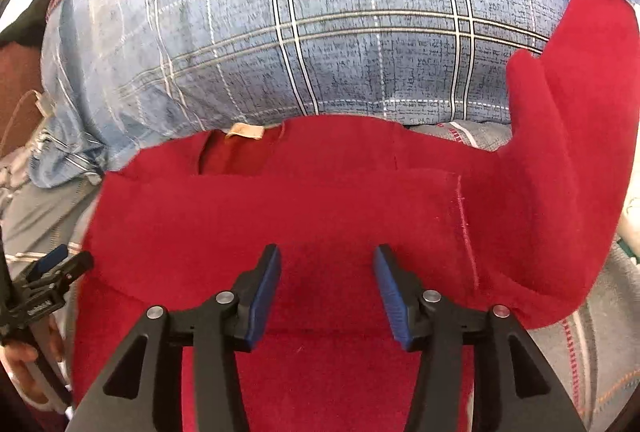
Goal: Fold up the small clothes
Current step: 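Move the open right tool over the shirt toward the other sleeve, then grasp the spread red sleeve with the right tool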
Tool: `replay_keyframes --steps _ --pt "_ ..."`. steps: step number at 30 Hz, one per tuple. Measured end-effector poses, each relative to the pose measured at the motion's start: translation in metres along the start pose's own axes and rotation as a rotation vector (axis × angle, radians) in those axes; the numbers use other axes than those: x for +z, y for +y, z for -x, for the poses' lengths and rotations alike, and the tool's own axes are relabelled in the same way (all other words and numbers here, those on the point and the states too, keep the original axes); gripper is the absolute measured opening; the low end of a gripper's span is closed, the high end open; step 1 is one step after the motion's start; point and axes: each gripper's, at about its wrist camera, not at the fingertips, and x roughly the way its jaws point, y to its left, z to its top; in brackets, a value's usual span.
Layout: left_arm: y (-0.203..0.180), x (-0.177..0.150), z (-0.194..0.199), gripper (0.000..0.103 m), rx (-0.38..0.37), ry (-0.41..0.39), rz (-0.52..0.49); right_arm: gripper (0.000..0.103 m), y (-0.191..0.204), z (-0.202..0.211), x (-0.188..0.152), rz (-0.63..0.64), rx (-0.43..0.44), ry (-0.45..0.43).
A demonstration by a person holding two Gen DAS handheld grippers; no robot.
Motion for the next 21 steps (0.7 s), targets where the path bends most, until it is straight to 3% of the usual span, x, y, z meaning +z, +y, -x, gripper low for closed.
replay_keyframes --steps 5,8,11,15,21 --pt "-0.006 -0.001 0.014 0.103 -0.003 -0.068 -0.021 0.061 -0.028 0.055 0.011 -0.003 -0.058 -0.171" --pt "-0.009 -0.004 0.007 0.103 -0.023 -0.047 -0.024 0.07 -0.064 0.079 0.022 -0.053 -0.172 -0.257" --pt "-0.013 -0.007 -0.001 0.103 -0.013 -0.022 -0.041 0.07 -0.117 0.084 0.039 -0.162 -0.251 -0.262" --pt "-0.016 -0.008 -0.006 0.103 -0.017 -0.005 -0.044 0.07 -0.185 0.085 0.06 -0.34 -0.257 -0.268" --pt "-0.019 -0.009 -0.01 0.103 -0.03 0.01 -0.048 0.067 -0.232 0.076 0.092 -0.365 -0.229 -0.283"
